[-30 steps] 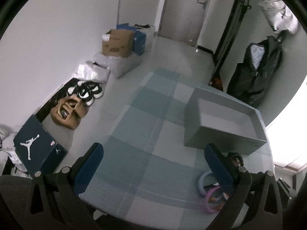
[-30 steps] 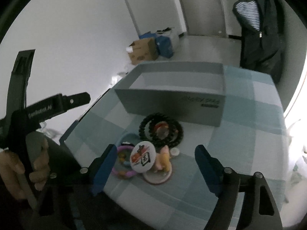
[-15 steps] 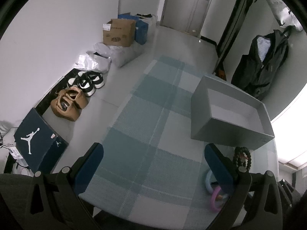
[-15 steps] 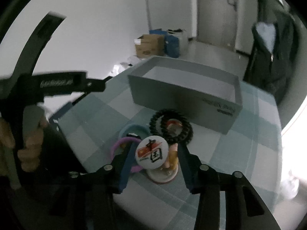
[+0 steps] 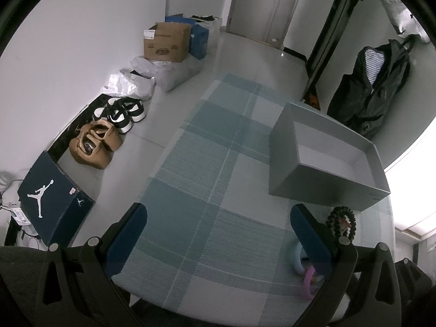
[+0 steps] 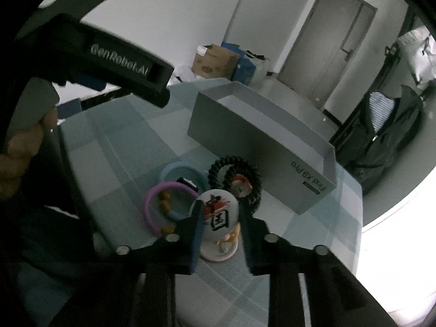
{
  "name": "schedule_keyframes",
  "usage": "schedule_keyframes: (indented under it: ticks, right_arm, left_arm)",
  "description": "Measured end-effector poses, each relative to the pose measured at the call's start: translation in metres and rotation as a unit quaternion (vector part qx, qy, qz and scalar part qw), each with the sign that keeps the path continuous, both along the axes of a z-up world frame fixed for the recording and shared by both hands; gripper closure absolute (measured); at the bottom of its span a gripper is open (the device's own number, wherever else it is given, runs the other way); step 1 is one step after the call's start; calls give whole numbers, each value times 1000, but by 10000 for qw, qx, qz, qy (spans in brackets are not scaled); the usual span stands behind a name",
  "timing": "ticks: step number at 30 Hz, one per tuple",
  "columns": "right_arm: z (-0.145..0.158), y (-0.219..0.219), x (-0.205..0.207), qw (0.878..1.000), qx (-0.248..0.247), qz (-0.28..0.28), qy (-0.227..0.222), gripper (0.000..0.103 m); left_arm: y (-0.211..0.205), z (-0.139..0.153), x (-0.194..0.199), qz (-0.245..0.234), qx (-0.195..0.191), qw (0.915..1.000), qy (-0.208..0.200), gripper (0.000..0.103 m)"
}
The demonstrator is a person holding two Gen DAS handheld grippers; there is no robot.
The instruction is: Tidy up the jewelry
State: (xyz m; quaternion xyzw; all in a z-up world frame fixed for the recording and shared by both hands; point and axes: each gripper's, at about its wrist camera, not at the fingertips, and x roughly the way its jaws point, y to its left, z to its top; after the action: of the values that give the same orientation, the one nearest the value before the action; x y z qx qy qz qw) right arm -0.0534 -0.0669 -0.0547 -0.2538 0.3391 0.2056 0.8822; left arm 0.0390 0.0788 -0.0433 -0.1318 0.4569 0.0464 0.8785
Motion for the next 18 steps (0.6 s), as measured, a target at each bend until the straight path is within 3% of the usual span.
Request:
schedule_keyframes:
  ticks: [10, 14, 18]
  right_arm:
    - [14, -9, 4, 9979, 607, 104, 218, 98]
    - [18, -13, 5, 9939, 993, 169, 456, 99]
    - [26, -33, 17, 9818, 1737, -66, 761, 99]
  left_arm:
    - [-2, -2, 0, -111, 27, 9999, 77, 1]
    - [-3, -6, -1, -227, -151, 9994, 196, 1]
    - [-6, -10, -6, -525, -563, 9965, 324, 1]
